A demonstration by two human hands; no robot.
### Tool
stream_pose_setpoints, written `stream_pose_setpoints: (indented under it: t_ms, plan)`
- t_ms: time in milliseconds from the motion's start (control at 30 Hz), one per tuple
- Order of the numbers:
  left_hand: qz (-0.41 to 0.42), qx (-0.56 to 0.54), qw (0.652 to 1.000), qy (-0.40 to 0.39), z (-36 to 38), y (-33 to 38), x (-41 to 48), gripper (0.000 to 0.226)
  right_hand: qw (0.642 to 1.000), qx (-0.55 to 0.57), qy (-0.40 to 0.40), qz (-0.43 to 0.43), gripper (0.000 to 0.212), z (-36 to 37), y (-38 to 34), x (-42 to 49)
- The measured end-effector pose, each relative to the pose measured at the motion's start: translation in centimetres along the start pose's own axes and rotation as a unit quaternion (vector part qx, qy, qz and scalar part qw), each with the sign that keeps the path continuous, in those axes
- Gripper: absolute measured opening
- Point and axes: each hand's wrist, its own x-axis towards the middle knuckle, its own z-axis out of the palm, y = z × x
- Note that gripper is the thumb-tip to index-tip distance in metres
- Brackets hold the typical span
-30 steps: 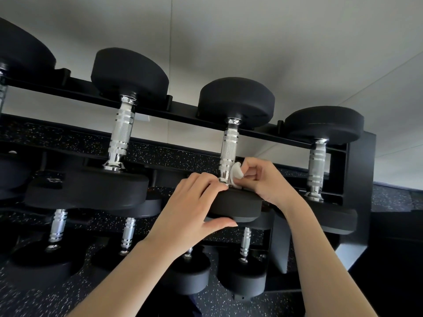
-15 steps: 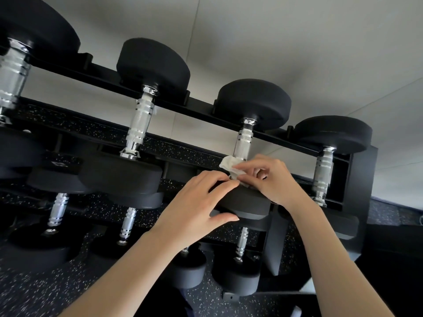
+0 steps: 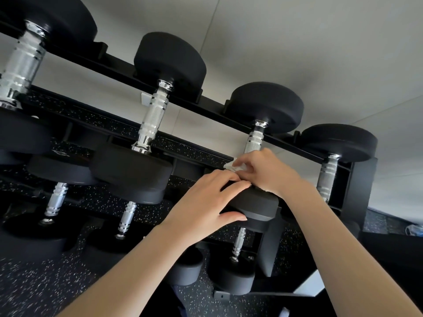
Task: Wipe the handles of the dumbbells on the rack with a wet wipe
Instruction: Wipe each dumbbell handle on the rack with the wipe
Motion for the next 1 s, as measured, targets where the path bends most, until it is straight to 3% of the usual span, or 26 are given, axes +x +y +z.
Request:
stream_pose_setpoints:
  t_ms: [367,567,1000]
  plan:
    - [0.013,-0.015,1.000,0.004,0.3,-0.5,0.1,0.058,0.996,-0.078,-0.014,0.044,0.028,-0.3,-0.9,1.0]
    - [0.024,-0.010,1.000,0.018,0.3,-0.8,0.2,0.056,0.990,-0.121,0.040,0.059,0.032,-0.1,-1.3,1.5]
    - [0.034,-0.017,0.999,0.025,0.3,-0.9,0.2,0.056,0.984,-0.081,0.136,0.083,0.033,-1.9,-0.1,2.9]
